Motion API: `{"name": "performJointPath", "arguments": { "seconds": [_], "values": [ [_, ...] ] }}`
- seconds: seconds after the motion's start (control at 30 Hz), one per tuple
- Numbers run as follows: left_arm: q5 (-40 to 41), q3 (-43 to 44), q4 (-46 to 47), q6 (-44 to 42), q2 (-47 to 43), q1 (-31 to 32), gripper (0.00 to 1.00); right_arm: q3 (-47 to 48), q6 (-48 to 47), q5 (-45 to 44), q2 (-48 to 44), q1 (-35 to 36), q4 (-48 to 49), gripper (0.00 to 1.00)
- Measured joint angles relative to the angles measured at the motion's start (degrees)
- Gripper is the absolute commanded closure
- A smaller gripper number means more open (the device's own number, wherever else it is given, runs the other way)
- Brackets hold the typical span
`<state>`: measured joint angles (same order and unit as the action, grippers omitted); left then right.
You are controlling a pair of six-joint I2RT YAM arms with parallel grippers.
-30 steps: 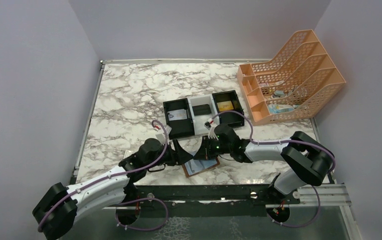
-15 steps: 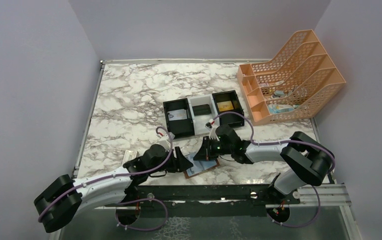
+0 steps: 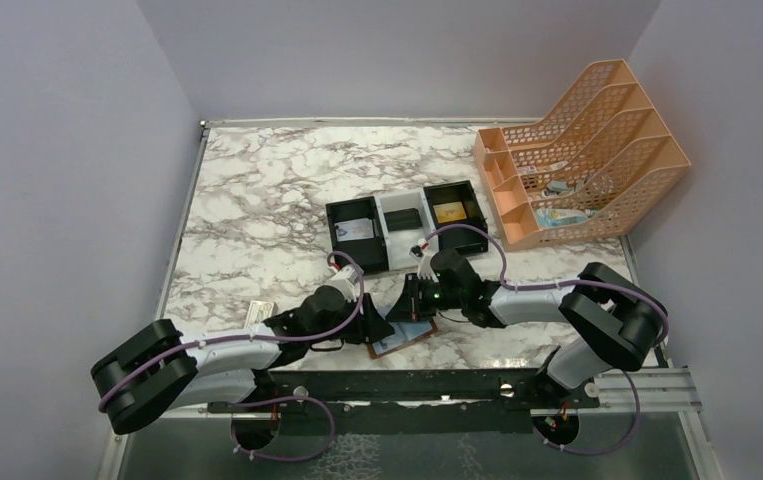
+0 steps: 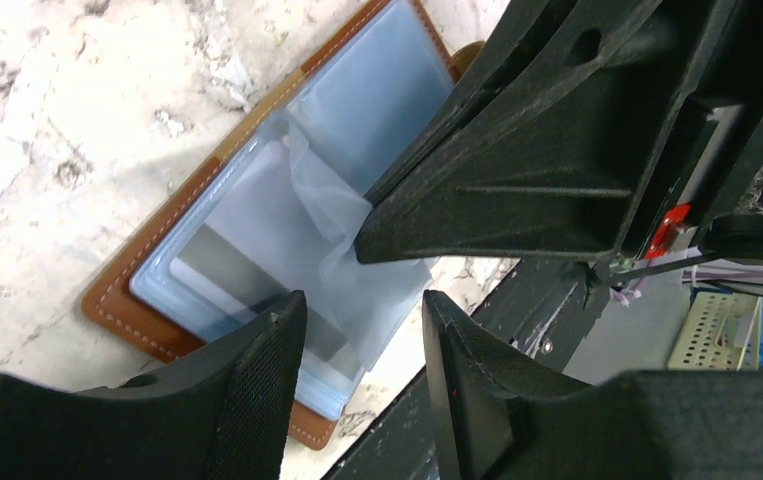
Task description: Take the credit cards out of the card holder
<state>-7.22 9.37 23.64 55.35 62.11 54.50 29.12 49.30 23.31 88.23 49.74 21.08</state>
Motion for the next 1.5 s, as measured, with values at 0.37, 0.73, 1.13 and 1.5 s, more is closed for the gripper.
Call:
{"name": "performJointPath", "arguments": {
  "seconds": [0.37, 0.73, 1.13, 1.5],
  "values": [
    [-0.48, 3.02, 4.09, -2.08, 5.38, 0.00, 0.58, 0.00, -0.02, -0.15, -0.87, -0.37, -0.98, 0.77],
    [-2.38, 4.09, 7.21, -2.34, 8.26, 0.02, 0.59, 3.52, -3.72, -11.74, -8.98, -1.44, -15.04, 0.54],
    [-2.67, 12.09, 8.83, -2.67, 16.44, 1.22, 0.64, 3.56, -7.28, -29.31, -22.47, -3.76, -28.63, 0.52],
    [-2.47, 18.67, 8.96, -4.15, 26.51, 5.79, 0.58, -0.04, -8.26, -32.96, -30.60, -4.09, -30.56, 0.52]
  ]
}}
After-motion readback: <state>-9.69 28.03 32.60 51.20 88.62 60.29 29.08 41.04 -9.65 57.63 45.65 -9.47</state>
